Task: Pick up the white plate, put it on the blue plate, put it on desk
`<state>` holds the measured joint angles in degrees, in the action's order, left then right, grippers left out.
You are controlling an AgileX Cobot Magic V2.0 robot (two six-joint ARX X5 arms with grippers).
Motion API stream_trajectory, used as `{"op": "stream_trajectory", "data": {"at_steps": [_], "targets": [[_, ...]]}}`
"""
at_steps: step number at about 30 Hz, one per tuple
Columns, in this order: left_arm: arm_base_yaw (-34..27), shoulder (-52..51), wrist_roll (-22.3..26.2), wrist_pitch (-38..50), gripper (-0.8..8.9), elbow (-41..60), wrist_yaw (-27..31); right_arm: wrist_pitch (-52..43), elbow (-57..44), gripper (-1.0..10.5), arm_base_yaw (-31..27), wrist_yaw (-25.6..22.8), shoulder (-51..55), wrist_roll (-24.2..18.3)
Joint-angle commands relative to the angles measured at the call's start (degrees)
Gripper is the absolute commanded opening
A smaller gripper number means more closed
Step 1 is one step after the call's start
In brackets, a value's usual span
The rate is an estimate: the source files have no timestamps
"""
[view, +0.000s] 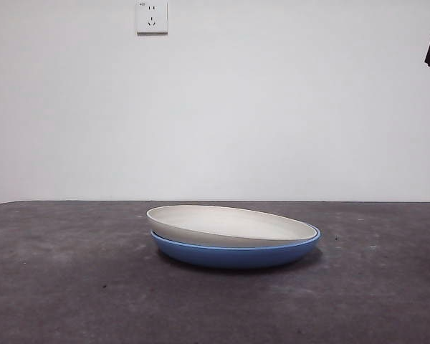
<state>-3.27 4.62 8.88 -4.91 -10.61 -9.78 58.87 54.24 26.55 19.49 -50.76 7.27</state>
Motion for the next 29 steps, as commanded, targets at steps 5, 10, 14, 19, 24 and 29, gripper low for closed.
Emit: {"op": "stream_trajectory", "data": {"at_steps": [5, 10, 14, 19, 24, 29], "targets": [[-0.15, -1.81, -1.77, -0.07, 0.16, 6.36, 0.17, -0.57, 0.68, 0.1, 0.33, 0.00, -0.44, -0.70], [-0.15, -2.99, -2.29, -1.66, 0.16, 8.90, 0.17, -0.55, 0.68, 0.1, 0.33, 0.00, -0.44, -0.70], [-0.13, -4.44, -2.89, -4.09, 0.16, 9.94, 0.15, -0.57, 0.68, 0.1, 0.33, 0.00, -0.44, -0.70], [-0.15, -4.46, -4.85, -5.22, 0.16, 9.92, 0.15, -0.57, 0.68, 0.1, 0.33, 0.00, -0.44, -0.70], [-0.13, -4.44, -4.90, -5.38, 0.16, 9.92, 0.15, -0.57, 0.68, 0.1, 0.33, 0.00, -0.44, -0.70], [-0.13, -4.44, -4.90, -5.38, 0.16, 9.92, 0.15, -0.57, 0.68, 0.1, 0.33, 0.00, -0.44, -0.70]]}}
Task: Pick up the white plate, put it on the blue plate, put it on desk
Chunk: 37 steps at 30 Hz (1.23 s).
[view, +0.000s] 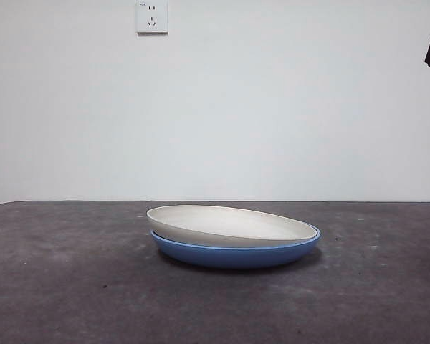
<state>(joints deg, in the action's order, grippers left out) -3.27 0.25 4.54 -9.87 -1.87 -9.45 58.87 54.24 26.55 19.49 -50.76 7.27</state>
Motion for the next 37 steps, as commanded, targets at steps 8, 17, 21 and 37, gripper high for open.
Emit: {"op": "stream_trajectory", "data": {"at_steps": [8, 17, 21, 37], "targets": [[-0.13, -0.07, -0.55, -0.42, 0.16, 1.18, -0.17, -0.57, 0.68, 0.1, 0.33, 0.00, -0.44, -0.70], [-0.15, -0.07, -0.55, -0.42, 0.16, 1.18, -0.17, -6.19, -0.04, 0.1, -3.56, -1.90, 3.89, -4.72], [-0.13, -0.07, -0.55, -0.42, 0.16, 1.18, -0.17, -20.61, -4.94, 0.1, -9.90, 0.02, 11.85, -1.55], [-0.15, -0.07, -0.55, -0.42, 0.16, 1.18, -0.17, -49.42, -40.52, 0.1, -27.28, -7.98, 44.02, -0.66]]}}
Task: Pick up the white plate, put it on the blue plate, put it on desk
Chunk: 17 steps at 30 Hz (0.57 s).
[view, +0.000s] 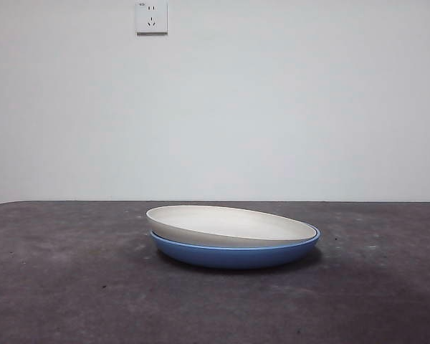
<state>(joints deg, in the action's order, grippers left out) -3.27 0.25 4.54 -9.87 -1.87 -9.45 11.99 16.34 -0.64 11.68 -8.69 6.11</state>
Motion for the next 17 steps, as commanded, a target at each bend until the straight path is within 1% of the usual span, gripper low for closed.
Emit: {"op": "stream_trajectory", "data": {"at_steps": [1, 8, 12, 17], "targets": [[-0.13, -0.07, -0.55, -0.42, 0.16, 1.18, -0.17, -3.30, -4.11, 0.1, -0.09, -0.20, 2.91, 0.52], [-0.13, -0.07, -0.55, -0.42, 0.16, 1.18, -0.17, -5.90, -12.26, 0.1, -0.09, -0.17, 7.30, 1.05], [-0.13, -0.07, -0.55, -0.42, 0.16, 1.18, -0.17, -5.84, -14.78, 0.1, -0.09, -0.13, 8.48, 2.49], [-0.15, -0.07, -0.55, -0.42, 0.16, 1.18, -0.17, -2.25, -15.69, 0.1, -0.09, 0.04, 8.48, 3.76]]}}
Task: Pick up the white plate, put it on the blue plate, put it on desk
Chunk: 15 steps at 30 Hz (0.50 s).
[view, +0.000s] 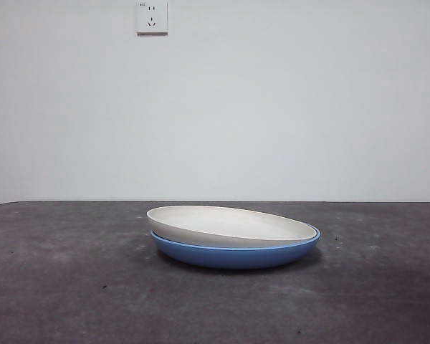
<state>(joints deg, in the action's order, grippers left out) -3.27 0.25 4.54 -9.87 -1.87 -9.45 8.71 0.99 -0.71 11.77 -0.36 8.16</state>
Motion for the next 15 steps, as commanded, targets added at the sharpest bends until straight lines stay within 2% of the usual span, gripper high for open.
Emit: {"op": "stream_trajectory", "data": {"at_steps": [1, 5, 15], "targets": [[-0.13, -0.07, -0.55, -0.42, 0.16, 1.18, -0.17, 0.77, -0.37, 0.1, 0.00, 0.26, 0.15, 2.08], [-0.13, -0.07, -0.55, -0.42, 0.16, 1.18, -0.17, 0.55, -0.35, 0.1, 0.15, 0.35, 0.15, 4.81], [-0.13, -0.07, -0.55, -0.44, 0.16, 1.18, -0.17, 0.24, -0.35, 0.1, 0.13, 0.17, 0.15, 4.72]]}}
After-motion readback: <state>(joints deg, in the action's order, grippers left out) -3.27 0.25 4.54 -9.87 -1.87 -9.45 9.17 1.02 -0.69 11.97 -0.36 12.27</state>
